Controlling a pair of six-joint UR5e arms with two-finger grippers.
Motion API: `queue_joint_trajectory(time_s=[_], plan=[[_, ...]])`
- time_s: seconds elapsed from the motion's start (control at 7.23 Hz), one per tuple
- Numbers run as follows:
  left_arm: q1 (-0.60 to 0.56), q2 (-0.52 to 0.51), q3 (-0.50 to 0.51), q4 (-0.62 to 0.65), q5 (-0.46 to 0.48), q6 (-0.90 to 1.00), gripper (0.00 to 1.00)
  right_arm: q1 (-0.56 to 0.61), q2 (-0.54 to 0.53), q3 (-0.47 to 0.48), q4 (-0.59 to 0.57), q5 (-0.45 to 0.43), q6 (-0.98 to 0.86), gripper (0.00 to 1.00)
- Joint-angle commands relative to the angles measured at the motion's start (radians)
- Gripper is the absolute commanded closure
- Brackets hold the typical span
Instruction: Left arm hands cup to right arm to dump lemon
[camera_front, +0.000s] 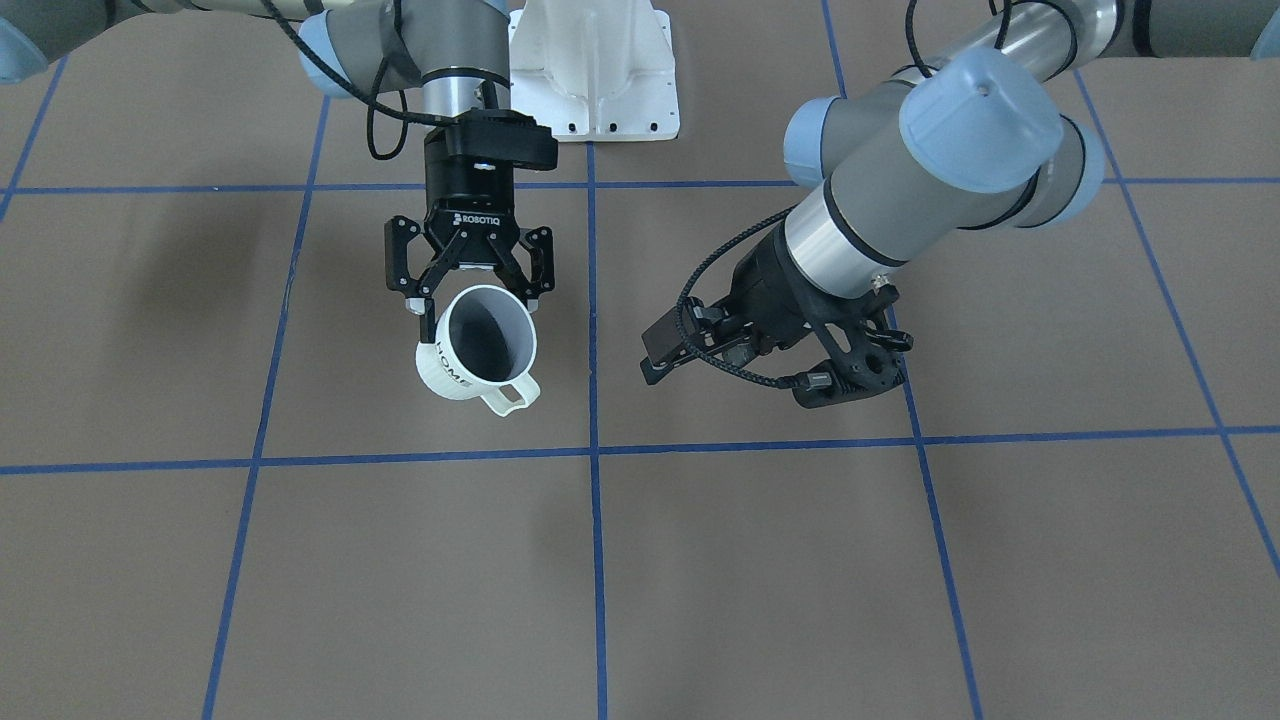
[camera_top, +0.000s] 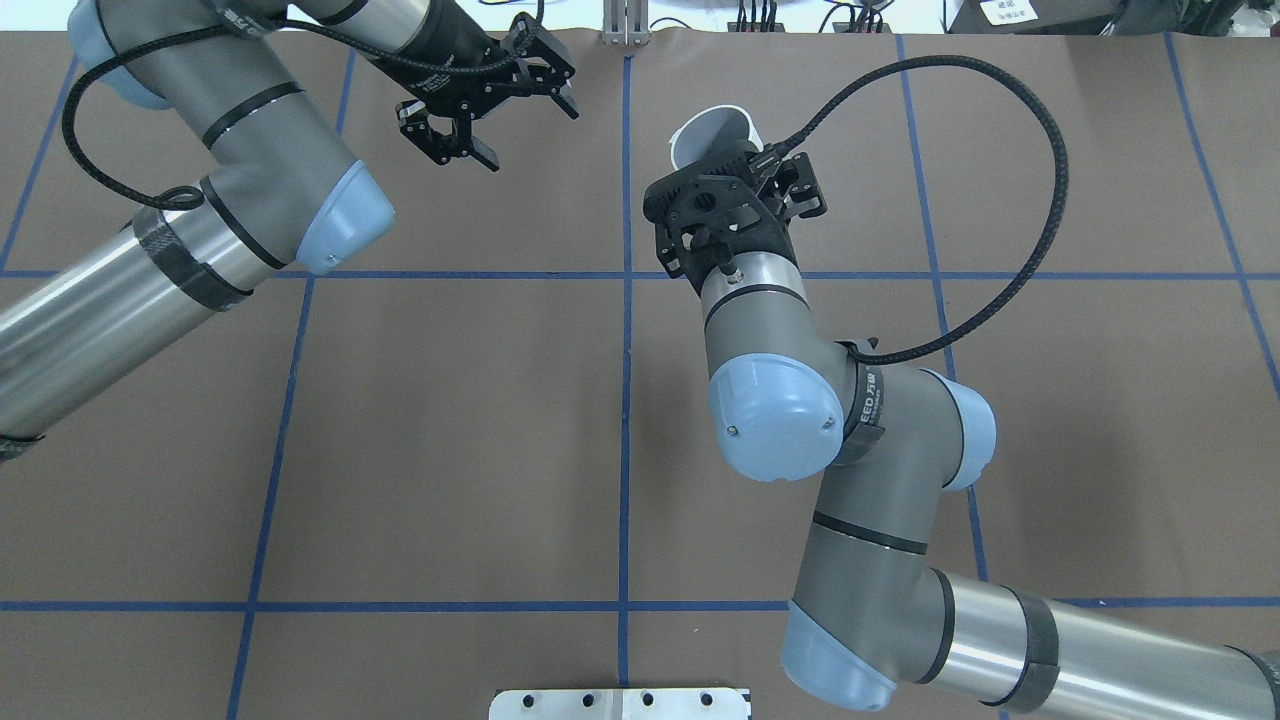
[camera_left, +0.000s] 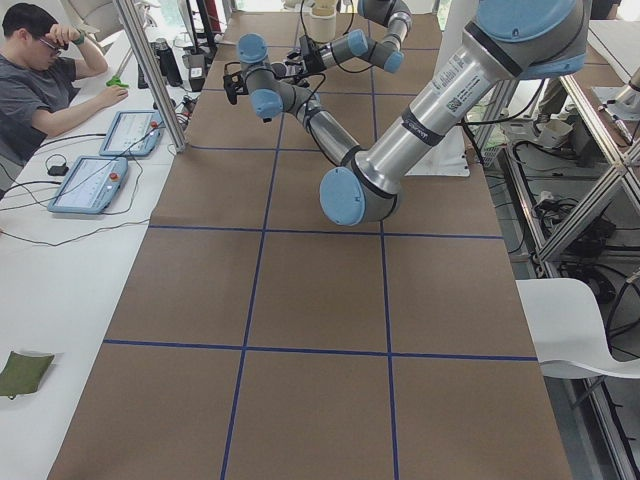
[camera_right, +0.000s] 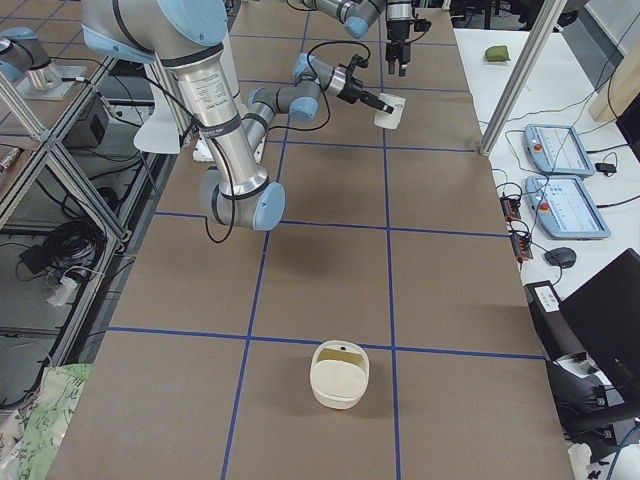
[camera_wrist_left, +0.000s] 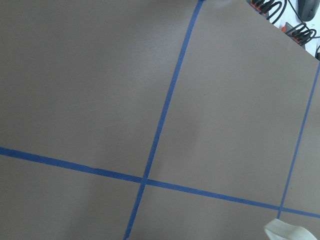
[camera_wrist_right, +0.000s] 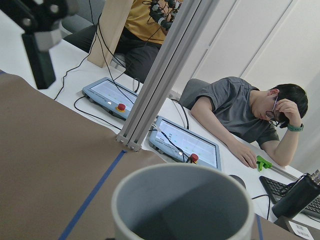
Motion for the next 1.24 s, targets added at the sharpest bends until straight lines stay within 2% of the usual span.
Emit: queue_joint_trajectory(time_s=[0.0,0.41,0.69,1.11], plan=[[0.016,-0.031,-0.002,0.003,0.0,-0.007,0.0,-0.027,0.031,-0.012,-0.031,-0.027,0.0,1.0],[0.07,-0.069,-0.006,0.003,0.0,-0.007,0.02,-0.03,0.031,-0.026,-0.03,-0.027,0.002,1.0],[0.09,-0.086,0.009,0.006,0.003,-0.004,0.13,-0.03,0.031,-0.026,-0.028,-0.027,0.002,1.0],[0.09,-0.089,0.026,0.006,0.003,0.002,0.23,-0.047,0.03,-0.025,-0.028,-0.03,0.002,1.0]])
